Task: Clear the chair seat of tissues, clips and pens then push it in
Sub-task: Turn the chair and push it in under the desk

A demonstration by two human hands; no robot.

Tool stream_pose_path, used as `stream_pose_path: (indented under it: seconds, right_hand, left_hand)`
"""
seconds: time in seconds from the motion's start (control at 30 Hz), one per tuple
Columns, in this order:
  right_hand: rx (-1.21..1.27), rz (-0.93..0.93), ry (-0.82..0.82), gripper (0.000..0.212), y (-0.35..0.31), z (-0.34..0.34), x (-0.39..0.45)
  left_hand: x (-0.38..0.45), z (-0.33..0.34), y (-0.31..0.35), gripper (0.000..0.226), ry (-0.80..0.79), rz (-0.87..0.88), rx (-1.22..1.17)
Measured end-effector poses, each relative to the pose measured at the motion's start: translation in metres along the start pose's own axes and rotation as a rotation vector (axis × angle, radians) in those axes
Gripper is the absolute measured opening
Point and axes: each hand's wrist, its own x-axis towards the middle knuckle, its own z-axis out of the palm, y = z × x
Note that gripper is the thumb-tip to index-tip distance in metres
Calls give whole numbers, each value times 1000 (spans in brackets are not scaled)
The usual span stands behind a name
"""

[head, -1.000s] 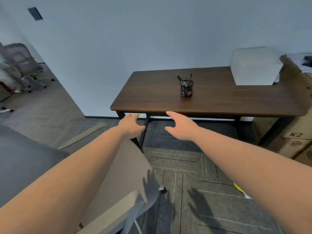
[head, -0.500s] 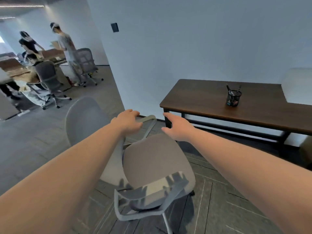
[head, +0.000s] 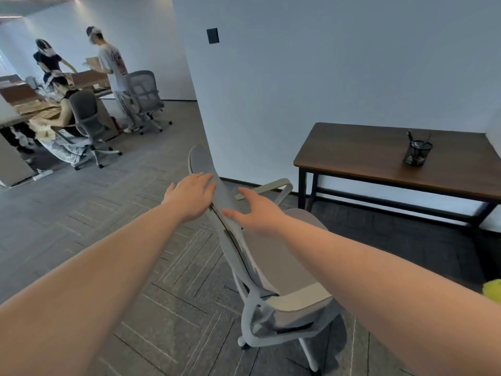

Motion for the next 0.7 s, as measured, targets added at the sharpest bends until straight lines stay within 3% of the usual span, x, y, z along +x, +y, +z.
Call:
stream_pose_path:
  seconds: [0.2,0.3,0.43,0.6,0.7]
  right_hand:
    - [-34,-20,-50,92,-16,14,30]
    - [-49,-49,-57,92,-22,16,49]
    - [-76,-47,-56,92,-29,21,72]
    - [-94,63,-103,94,-33,34,86]
    - [-115,159,-126,70,-41,43,95]
  left_hand:
    - [23,-9,-32,53,-30,70,-76]
    - [30,-18,-45,75,-72,44,8]
    - [47,-17,-68,79,-114,62,165]
    - [85,-6,-87,92,-109,269,294]
    - [112,-7,-90,84,-76,466,341]
